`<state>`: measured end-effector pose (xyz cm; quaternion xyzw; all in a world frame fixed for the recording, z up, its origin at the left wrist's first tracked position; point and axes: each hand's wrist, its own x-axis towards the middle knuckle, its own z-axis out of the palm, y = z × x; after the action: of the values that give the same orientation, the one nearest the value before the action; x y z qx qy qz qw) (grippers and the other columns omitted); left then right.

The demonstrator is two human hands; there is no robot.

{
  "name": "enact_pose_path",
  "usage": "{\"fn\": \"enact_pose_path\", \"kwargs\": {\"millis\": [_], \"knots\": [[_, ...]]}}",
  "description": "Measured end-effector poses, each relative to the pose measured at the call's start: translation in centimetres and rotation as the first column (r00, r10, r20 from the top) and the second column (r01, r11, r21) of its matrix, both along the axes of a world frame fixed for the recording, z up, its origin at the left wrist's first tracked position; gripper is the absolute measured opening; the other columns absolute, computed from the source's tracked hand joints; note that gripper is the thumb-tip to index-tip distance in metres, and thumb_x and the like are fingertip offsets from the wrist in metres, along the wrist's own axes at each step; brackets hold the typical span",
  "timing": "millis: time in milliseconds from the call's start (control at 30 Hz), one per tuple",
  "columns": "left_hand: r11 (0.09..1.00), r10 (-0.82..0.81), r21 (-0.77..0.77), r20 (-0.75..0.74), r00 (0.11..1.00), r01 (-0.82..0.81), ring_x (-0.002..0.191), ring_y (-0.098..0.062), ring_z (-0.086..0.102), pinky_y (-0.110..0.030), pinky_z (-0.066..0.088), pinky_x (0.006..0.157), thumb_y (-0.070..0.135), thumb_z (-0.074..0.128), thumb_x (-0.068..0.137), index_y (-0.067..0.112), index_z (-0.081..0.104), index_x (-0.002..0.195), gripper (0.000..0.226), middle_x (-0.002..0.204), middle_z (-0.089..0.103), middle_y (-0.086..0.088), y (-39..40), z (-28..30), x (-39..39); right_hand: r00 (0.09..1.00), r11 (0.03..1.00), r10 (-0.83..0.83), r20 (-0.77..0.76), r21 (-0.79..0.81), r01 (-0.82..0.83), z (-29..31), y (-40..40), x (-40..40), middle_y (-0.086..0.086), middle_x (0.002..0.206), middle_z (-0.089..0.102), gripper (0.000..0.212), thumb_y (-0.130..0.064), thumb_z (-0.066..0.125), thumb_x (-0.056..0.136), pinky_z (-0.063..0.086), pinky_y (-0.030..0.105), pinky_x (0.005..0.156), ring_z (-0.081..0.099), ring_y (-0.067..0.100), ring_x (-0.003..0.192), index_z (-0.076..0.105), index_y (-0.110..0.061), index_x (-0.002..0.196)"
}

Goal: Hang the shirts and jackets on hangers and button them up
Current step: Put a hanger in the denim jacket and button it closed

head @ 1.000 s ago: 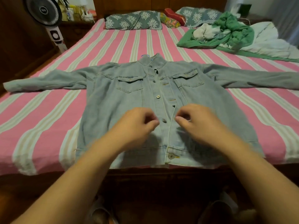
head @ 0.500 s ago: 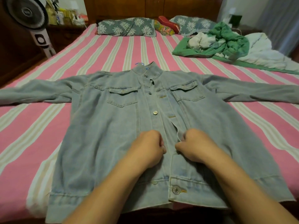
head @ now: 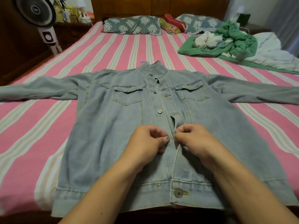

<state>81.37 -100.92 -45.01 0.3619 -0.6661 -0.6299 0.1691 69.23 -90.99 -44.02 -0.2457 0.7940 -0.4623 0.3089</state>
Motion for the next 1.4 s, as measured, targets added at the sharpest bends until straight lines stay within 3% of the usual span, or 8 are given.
{"fn": "enact_pose_path", "kwargs": {"millis": [300,500,633,800,1100,1200,1300,1400], "knots": [[0.997,0.007,0.075,-0.048,0.999,-0.004,0.058,-0.016,0.056,-0.029,0.052,0.063,-0.002,0.072,0.089,0.013,0.074,0.080,0.018,0.066,0.068,-0.006,-0.7,-0.3,0.2,0.927,0.987,0.068,0.368,-0.158,-0.010,1.2,1.1,-0.8,0.007,0.065,0.061,0.022,-0.002,0.065,0.087,0.043,0.021,0.053,0.054,0.012,0.055,0.071,-0.011,0.068],[0.952,0.018,-0.305,0.091,0.996,0.011,0.063,-0.008,0.064,-0.029,0.055,0.071,0.013,0.077,0.085,0.020,0.076,0.079,0.009,0.071,0.074,0.003,0.3,-1.3,-0.4,0.990,0.992,0.112,-0.082,-0.046,-0.116,1.2,0.9,0.0,-0.011,0.053,0.054,0.026,-0.020,0.073,0.090,0.036,0.022,0.056,0.046,0.004,0.052,0.060,-0.016,0.068],[0.985,0.046,-0.168,0.022,0.999,-0.042,0.060,-0.017,0.063,-0.032,0.057,0.068,0.007,0.077,0.084,0.013,0.075,0.080,0.007,0.068,0.073,-0.002,0.0,-1.3,-0.5,0.975,0.998,0.047,-0.216,0.039,-0.040,-0.3,-0.3,1.3,-0.007,0.060,0.060,0.016,-0.018,0.075,0.086,0.037,0.021,0.052,0.049,0.006,0.055,0.066,-0.014,0.072],[0.994,0.019,-0.108,0.004,1.000,-0.018,0.056,-0.018,0.060,-0.033,0.055,0.065,-0.001,0.076,0.085,0.012,0.073,0.075,0.016,0.068,0.072,-0.017,-0.1,-0.8,-0.1,0.986,0.999,0.023,-0.163,0.036,-0.018,-0.3,-0.3,1.2,-0.007,0.058,0.063,0.017,-0.017,0.078,0.083,0.040,0.025,0.057,0.051,0.006,0.056,0.070,-0.015,0.068],[0.923,0.037,-0.385,0.058,0.998,-0.012,0.062,-0.011,0.067,-0.032,0.056,0.064,0.016,0.082,0.079,0.023,0.071,0.069,0.016,0.062,0.070,0.007,0.5,-1.2,-0.3,0.999,0.998,0.054,-0.002,-0.009,-0.054,0.3,0.5,0.9,-0.006,0.059,0.065,0.016,-0.015,0.078,0.085,0.041,0.017,0.053,0.055,0.003,0.053,0.070,-0.013,0.071],[0.946,0.062,-0.321,0.054,0.997,-0.041,0.064,-0.015,0.070,-0.036,0.059,0.068,0.022,0.083,0.073,0.023,0.072,0.069,0.012,0.063,0.071,0.005,0.2,-1.3,-0.3,0.995,0.996,0.092,0.036,-0.013,-0.091,0.5,0.6,0.8,0.007,0.076,0.075,0.001,-0.011,0.076,0.084,0.049,0.024,0.067,0.062,0.010,0.067,0.075,-0.011,0.083],[0.989,0.064,-0.131,-0.006,0.998,-0.064,0.061,-0.021,0.068,-0.039,0.058,0.069,0.012,0.082,0.076,0.013,0.073,0.076,0.009,0.070,0.074,-0.010,0.0,-1.0,-0.2,0.967,0.987,0.156,0.200,-0.075,-0.144,0.9,1.0,0.1,0.016,0.081,0.074,0.015,0.006,0.067,0.086,0.050,0.018,0.060,0.065,0.015,0.066,0.074,-0.005,0.094],[0.998,0.025,0.062,-0.088,0.996,-0.019,0.054,-0.020,0.061,-0.030,0.057,0.062,-0.009,0.071,0.086,-0.002,0.069,0.083,0.009,0.070,0.069,-0.019,0.0,-0.1,-0.2,0.976,0.977,0.213,-0.048,0.015,-0.212,0.1,1.0,-0.3,0.002,0.065,0.069,0.017,0.000,0.068,0.088,0.050,0.022,0.057,0.060,0.013,0.060,0.072,-0.014,0.080]]}}
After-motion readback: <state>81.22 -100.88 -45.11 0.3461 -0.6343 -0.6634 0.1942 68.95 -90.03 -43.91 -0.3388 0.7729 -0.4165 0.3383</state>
